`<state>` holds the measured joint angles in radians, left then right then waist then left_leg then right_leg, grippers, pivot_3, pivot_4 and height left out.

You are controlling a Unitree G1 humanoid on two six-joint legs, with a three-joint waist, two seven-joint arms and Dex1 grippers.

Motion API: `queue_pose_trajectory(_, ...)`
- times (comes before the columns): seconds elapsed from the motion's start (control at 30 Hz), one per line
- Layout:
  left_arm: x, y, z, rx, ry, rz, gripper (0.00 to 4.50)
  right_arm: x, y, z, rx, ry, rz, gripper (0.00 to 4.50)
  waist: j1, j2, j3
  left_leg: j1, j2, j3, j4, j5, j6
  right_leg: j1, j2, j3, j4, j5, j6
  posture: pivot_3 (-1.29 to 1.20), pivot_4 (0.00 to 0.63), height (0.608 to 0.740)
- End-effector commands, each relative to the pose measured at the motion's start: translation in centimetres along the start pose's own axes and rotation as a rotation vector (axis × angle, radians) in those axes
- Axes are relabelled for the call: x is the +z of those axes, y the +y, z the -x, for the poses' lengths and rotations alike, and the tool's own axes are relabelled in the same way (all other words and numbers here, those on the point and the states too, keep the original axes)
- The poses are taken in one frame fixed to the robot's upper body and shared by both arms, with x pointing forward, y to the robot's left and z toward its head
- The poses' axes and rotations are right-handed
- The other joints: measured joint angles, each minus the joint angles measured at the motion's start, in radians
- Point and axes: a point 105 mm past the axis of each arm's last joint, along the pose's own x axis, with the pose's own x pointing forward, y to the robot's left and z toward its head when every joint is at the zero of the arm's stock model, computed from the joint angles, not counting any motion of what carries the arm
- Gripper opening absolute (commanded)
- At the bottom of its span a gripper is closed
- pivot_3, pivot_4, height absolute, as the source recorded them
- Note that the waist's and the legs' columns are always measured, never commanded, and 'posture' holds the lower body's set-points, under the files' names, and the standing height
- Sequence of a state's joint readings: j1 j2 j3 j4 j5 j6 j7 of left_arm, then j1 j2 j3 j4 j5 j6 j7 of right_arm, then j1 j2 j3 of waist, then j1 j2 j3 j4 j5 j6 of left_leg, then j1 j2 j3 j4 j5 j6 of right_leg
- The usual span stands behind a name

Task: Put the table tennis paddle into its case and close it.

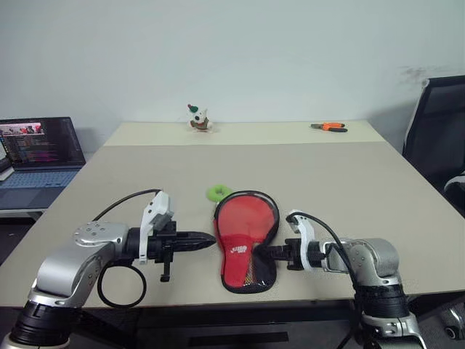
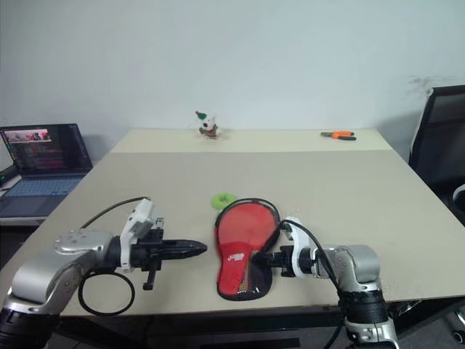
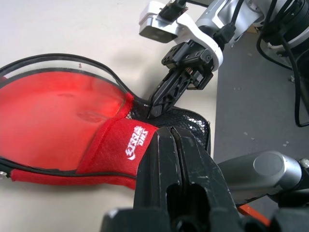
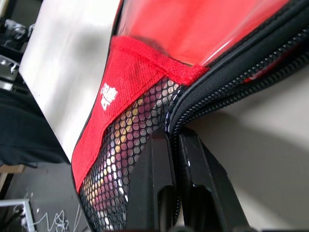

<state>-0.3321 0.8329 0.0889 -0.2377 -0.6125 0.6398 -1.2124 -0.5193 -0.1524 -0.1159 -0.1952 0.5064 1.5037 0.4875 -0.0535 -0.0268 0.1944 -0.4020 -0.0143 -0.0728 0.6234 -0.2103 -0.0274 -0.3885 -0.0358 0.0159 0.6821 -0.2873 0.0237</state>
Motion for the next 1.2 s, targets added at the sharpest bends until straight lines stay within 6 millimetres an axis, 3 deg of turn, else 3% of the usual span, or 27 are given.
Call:
queue_pose_trajectory(0.03, 1.0, -0.2, 0.4, -0.001, -0.006, -0.042, 0.0, -0.8, 0.9, 0.7, 0.015, -0.005, -0.017, 0.03, 0.003, 0.0, 0.0, 0.0, 0.0, 0.0, 0.0, 0.0, 0.0, 0.0, 0.0, 0.0, 0.0, 0.0, 0.0, 0.0, 0.15, 0.74)
queue_pose_trajectory(0.5, 0.9, -0.1, 0.0, -0.012, -0.001, -0.049, 0.0, -1.3, 0.6, 0.9, -0.027, -0.019, -0.062, 0.03, 0.003, 0.0, 0.0, 0.0, 0.0, 0.001, 0.0, 0.0, 0.0, 0.0, 0.0, 0.0, -0.001, 0.0, 0.0, 0.0, 0.15, 0.74)
queue_pose_trajectory(0.6, 0.9, -0.2, 0.1, -0.011, -0.002, -0.047, 0.0, -1.2, 0.2, 1.1, -0.05, -0.028, -0.064, 0.75, 0.003, 0.0, 0.0, 0.0, 0.0, 0.001, 0.0, 0.0, 0.0, 0.0, 0.0, 0.0, -0.001, 0.0, 0.0, 0.0, 0.15, 0.74)
queue_pose_trajectory(0.77, 0.7, -0.3, 0.1, 0.004, -0.007, -0.042, 0.0, -0.8, 0.7, 1.8, -0.06, -0.041, 0.007, 2.45, 0.003, 0.0, 0.0, 0.0, 0.0, 0.001, 0.0, 0.0, 0.0, 0.0, 0.0, 0.0, -0.001, 0.0, 0.0, 0.0, 0.15, 0.74)
queue_pose_trajectory(0.97, 0.6, -0.2, 0.3, 0.05, -0.024, -0.041, 0.0, 1.5, 3.0, 3.2, -0.007, -0.081, 0.368, 4.48, 0.003, 0.0, 0.0, 0.0, 0.0, 0.001, 0.0, 0.0, 0.0, 0.0, 0.0, 0.0, -0.002, -0.001, 0.001, 0.0, 0.15, 0.74)
queue_pose_trajectory(1.1, 1.2, 1.0, 0.5, 0.14, -0.086, -0.006, 0.0, 3.7, 6.0, 4.6, 0.179, -0.193, 0.482, 4.48, 0.001, 0.0, 0.001, 0.0, 0.001, 0.001, 0.0, 0.0, 0.0, 0.0, 0.0, -0.001, -0.002, -0.003, 0.005, 0.0, 0.15, 0.74)
queue_pose_trajectory(1.2, 1.0, 2.2, 0.6, 0.234, -0.108, 0.02, 0.0, 4.3, 6.6, 3.1, 0.21, -0.196, 0.502, 4.48, 0.003, 0.0, 0.0, 0.0, 0.003, 0.0, 0.0, 0.0, 0.0, 0.0, 0.002, 0.0, -0.002, -0.003, 0.005, 0.0, 0.15, 0.74)
